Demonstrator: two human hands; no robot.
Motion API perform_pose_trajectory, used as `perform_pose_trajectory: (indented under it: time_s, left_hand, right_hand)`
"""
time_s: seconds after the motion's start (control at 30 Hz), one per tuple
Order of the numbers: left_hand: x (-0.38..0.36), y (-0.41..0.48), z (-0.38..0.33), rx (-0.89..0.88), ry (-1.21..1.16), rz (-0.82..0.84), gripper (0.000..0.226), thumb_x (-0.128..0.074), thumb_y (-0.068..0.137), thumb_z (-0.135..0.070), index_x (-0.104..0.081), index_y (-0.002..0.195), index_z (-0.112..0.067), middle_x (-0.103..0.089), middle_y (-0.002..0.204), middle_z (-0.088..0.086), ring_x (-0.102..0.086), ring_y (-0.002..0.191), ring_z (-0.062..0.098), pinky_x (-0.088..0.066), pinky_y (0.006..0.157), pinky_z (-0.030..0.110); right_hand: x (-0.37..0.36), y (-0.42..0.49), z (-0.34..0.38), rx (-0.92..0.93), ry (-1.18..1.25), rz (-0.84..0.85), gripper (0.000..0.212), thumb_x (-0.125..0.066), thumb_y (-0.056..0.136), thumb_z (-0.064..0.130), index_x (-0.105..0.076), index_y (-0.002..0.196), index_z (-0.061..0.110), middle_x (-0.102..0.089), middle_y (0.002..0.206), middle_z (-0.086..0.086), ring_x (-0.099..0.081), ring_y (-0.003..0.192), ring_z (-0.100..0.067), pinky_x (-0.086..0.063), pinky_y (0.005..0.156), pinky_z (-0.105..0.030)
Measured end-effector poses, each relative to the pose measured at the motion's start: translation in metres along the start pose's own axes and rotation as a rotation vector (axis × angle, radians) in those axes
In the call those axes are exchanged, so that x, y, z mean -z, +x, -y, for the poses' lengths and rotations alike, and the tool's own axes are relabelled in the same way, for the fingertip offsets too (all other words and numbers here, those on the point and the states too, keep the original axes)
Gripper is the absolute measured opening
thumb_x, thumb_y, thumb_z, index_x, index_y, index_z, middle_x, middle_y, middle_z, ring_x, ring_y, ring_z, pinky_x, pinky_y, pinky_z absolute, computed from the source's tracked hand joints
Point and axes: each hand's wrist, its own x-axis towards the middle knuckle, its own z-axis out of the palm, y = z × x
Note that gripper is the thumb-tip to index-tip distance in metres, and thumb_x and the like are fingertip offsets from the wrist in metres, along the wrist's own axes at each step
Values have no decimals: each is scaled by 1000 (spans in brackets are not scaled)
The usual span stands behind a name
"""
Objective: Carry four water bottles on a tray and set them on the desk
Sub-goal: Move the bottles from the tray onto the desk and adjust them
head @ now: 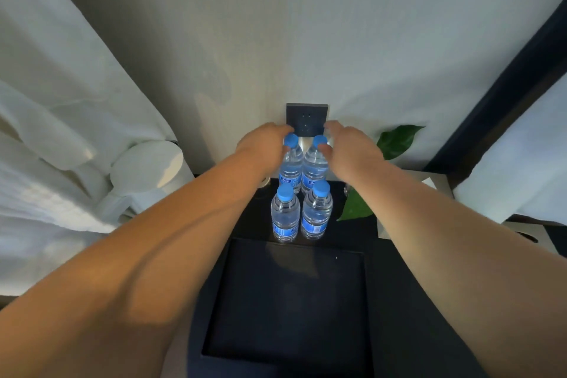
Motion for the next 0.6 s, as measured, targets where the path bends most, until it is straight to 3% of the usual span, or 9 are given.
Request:
perform_pose_trajectory:
  time_s: [0.13, 0.3, 0.47, 0.6]
  left_hand:
    - [-2, 15, -6, -28, 109, 78, 42, -60, 95, -18, -55, 136, -21, -62, 127, 10, -60, 109, 31, -45, 83, 34]
    - [-3, 22, -10, -21, 171, 56, 25, -55, 92, -12, -60, 116, -13, -63, 110, 14, -58, 91, 29, -40, 69, 32]
    - [-7, 26, -9, -8, 171, 31, 20, -56, 93, -13, -60, 113, -11, -63, 108, 14, -56, 88, 27, -38, 69, 33]
    - [-9, 29, -8, 1, 149, 18, 20, -59, 97, -23, -62, 111, -9, -64, 107, 14, -60, 91, 29, -39, 69, 32]
  right_hand:
    - [-2, 18, 2, -4, -55, 91, 43, -55, 105, 33, -50, 146, 23, -66, 125, -12, -63, 109, -31, -53, 83, -40]
    - [-6, 28, 4, -34, -102, 108, 25, -58, 103, 22, -61, 128, 20, -69, 113, -9, -58, 90, -25, -46, 69, -34]
    - [-5, 28, 4, -14, -125, 102, 26, -57, 104, 27, -60, 128, 20, -68, 113, -10, -63, 101, -29, -54, 78, -37]
    - [-6, 28, 4, -8, -127, 98, 25, -59, 104, 27, -61, 128, 19, -68, 113, -10, -63, 101, -29, -48, 72, -34]
